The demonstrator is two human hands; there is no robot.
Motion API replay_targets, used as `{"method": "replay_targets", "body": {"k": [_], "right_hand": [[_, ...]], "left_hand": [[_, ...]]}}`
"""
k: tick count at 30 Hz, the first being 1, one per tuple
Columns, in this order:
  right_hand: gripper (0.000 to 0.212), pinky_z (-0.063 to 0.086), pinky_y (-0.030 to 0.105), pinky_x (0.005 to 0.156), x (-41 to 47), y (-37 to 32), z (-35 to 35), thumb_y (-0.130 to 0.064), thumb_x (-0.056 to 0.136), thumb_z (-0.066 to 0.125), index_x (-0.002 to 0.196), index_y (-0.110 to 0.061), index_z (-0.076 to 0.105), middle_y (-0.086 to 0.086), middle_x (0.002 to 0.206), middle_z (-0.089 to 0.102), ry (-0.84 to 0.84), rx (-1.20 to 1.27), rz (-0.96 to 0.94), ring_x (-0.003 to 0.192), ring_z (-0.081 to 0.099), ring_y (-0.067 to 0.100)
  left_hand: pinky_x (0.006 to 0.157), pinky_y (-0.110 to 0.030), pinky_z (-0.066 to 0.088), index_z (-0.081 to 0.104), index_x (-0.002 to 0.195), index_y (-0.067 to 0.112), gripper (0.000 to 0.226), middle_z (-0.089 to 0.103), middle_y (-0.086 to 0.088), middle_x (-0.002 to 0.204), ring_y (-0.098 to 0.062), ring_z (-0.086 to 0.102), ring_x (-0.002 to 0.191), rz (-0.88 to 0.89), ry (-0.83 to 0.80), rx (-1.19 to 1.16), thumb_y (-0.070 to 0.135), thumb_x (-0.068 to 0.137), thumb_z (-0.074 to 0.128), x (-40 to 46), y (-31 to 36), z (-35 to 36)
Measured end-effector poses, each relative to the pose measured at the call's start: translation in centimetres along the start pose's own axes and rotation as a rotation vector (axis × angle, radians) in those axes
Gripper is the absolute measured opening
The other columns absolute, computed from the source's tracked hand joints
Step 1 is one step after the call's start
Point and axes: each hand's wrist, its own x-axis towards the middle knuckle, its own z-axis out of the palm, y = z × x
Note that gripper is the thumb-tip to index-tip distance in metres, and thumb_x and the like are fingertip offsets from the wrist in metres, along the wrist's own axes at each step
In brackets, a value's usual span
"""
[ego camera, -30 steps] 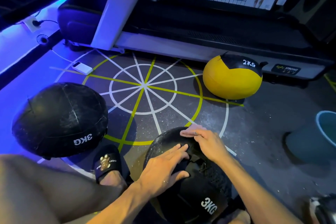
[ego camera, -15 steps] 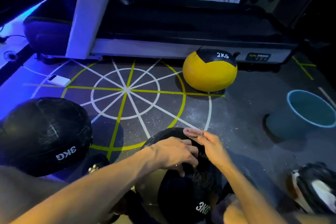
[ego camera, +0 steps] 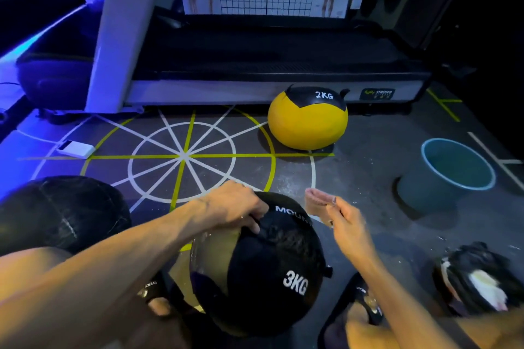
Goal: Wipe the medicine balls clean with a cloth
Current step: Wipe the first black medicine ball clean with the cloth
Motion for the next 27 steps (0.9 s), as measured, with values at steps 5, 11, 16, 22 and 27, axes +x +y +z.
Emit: {"method": "replay_targets", "body": {"k": [5,11,16,22,27], "right_hand": [[0.047,0.045,0.039,0.111,0.8,0.5,0.2,-0.005,0.108,0.033,0.128,-0.029,0.069,-0.015,0.124,0.072,0.060,0.063,0.026,0.119,0.066,0.005],[0.047,0.044,0.010,0.069,0.5,0.9,1.6,-0.007,0.104,0.039,0.124,-0.036,0.071,-0.025,0.121,0.070,0.163,0.021,0.108,0.074,0.060,-0.014],[0.047,0.042,0.014,0.074,0.4,2.9,3.0,-0.011,0.102,0.040,0.114,-0.042,0.074,-0.030,0.094,0.070,0.151,-0.023,0.186,0.077,0.059,-0.003],[0.042,0.047,0.030,0.109,0.4,4.6,4.6,-0.011,0.106,0.042,0.125,-0.035,0.071,-0.028,0.121,0.069,0.064,-0.019,0.189,0.116,0.061,-0.010],[0.037,0.048,0.045,0.110,0.0,5.1,6.8,-0.020,0.110,0.043,0.134,-0.036,0.066,-0.032,0.128,0.064,0.055,-0.055,0.174,0.122,0.063,0.011]], "left_hand": [[0.065,-0.033,0.035,0.055,0.089,0.025,0.042,0.065,0.005,0.087,-0.024,0.064,0.088,-0.040,0.121,0.067,0.066,0.088,0.063,-0.8,-0.7,-2.7],[0.067,-0.034,0.032,0.052,0.085,0.027,0.038,0.052,0.008,0.080,-0.025,0.063,0.088,-0.126,0.111,0.082,0.063,0.091,0.062,-1.4,-1.6,-2.4],[0.068,-0.034,0.036,0.055,0.087,0.026,0.034,0.063,0.003,0.087,-0.028,0.064,0.092,-0.156,0.072,0.050,0.058,0.092,0.064,-1.3,-2.0,-0.3],[0.073,-0.035,0.038,0.048,0.083,0.024,0.033,0.062,0.007,0.126,-0.027,0.063,0.105,-0.179,0.099,-0.072,0.051,0.096,0.063,-0.7,-2.6,2.6],[0.078,-0.041,0.046,0.034,0.072,0.026,0.045,0.070,-0.001,0.105,-0.033,0.063,0.099,-0.373,0.182,-0.284,0.051,0.095,0.064,-0.5,-4.7,4.6]]}}
